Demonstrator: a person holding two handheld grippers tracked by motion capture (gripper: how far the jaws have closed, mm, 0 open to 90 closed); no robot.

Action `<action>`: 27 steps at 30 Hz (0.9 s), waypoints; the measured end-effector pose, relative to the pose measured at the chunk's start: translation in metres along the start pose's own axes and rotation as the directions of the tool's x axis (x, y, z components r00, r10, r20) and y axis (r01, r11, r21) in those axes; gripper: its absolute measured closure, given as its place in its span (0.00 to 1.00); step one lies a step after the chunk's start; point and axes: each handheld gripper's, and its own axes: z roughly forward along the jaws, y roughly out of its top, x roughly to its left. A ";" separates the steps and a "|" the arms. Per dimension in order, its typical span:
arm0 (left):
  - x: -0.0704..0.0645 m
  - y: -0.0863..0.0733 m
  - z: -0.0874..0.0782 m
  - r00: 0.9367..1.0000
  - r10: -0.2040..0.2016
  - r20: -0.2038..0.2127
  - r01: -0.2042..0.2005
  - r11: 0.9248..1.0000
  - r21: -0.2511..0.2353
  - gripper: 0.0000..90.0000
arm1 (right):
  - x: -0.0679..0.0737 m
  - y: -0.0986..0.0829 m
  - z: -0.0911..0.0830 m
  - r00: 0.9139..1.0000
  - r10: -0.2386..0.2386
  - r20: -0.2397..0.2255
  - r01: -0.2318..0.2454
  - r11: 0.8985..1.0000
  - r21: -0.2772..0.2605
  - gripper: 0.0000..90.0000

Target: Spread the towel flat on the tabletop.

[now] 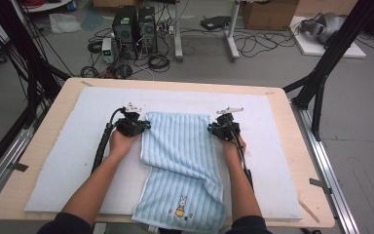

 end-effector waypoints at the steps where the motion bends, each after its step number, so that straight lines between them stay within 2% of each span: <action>1: 0.000 0.002 0.002 1.000 -0.003 -0.004 0.003 1.000 0.003 0.95 | 0.001 0.001 0.001 1.000 -0.014 -0.001 0.014 1.000 0.002 0.94; 4: 0.002 0.008 0.008 1.000 -0.018 -0.018 0.018 1.000 0.005 0.95 | 0.005 0.008 0.002 0.999 -0.048 0.014 0.047 0.998 0.042 0.97; 6: 0.003 0.012 0.012 0.999 -0.030 -0.025 0.030 1.000 -0.007 0.95 | 0.005 0.012 0.003 0.996 -0.055 0.064 0.052 0.997 0.056 0.97; 7: 0.003 0.014 0.014 0.999 -0.035 -0.026 0.034 0.999 -0.025 0.95 | 0.003 0.014 0.003 0.994 -0.053 0.091 0.048 0.998 0.047 0.97; 9: 0.001 0.018 0.018 0.999 -0.013 -0.037 0.011 0.998 -0.067 0.95 | -0.001 0.017 0.005 0.990 -0.012 0.139 0.009 1.000 0.021 0.97; 10: 0.000 0.019 0.019 0.998 -0.008 -0.054 0.003 0.996 -0.084 0.91 | -0.002 0.019 0.006 0.986 -0.006 0.166 0.004 1.000 0.012 0.97; 11: -0.001 0.021 0.018 0.995 -0.026 -0.092 0.015 0.994 -0.109 0.85 | -0.002 0.021 0.006 0.980 -0.007 0.199 0.006 1.000 0.006 0.97; 12: -0.001 0.022 0.018 0.993 -0.061 -0.096 0.050 0.992 -0.119 0.64 | -0.004 0.023 0.006 0.969 -0.004 0.247 0.009 1.000 -0.018 0.97; 13: 0.000 0.023 0.016 0.992 -0.104 -0.077 0.094 0.988 -0.121 0.53 | -0.006 0.024 0.006 0.963 0.007 0.271 0.000 1.000 -0.026 0.97; 14: 0.001 0.023 0.015 0.992 -0.113 -0.052 0.106 0.987 -0.122 0.55 | -0.010 0.024 0.006 0.959 0.027 0.284 -0.019 0.999 -0.030 0.97; 15: 0.000 0.023 0.013 0.994 -0.091 -0.059 0.085 0.991 -0.106 0.54 | -0.014 0.022 0.007 0.959 0.052 0.278 -0.048 0.999 -0.022 0.96; 17: 0.001 0.022 0.010 0.996 -0.080 -0.042 0.076 0.993 -0.091 0.52 | -0.018 0.019 0.007 0.961 0.079 0.264 -0.076 0.997 -0.022 0.88; 18: 0.001 0.022 0.009 0.996 -0.086 -0.029 0.084 0.993 -0.082 0.51 | -0.018 0.019 0.006 0.963 0.086 0.254 -0.078 0.996 -0.038 0.82; 21: 0.000 0.019 0.007 0.997 -0.080 -0.006 0.079 0.995 -0.053 0.49 | -0.017 0.019 -0.003 0.971 0.113 0.209 -0.097 0.992 -0.085 0.74; 23: -0.003 0.016 0.008 0.998 -0.064 0.003 0.064 0.997 -0.032 0.49 | -0.020 0.018 -0.011 0.976 0.127 0.177 -0.109 0.988 -0.106 0.70; 25: -0.005 0.013 0.011 0.998 -0.056 0.008 0.056 0.998 -0.010 0.51 | -0.022 0.018 -0.018 0.978 0.116 0.173 -0.097 0.988 -0.116 0.69; 27: -0.006 0.012 0.014 0.999 -0.048 0.022 0.048 0.999 0.005 0.53 | -0.025 0.017 -0.026 0.978 0.127 0.163 -0.106 0.986 -0.129 0.67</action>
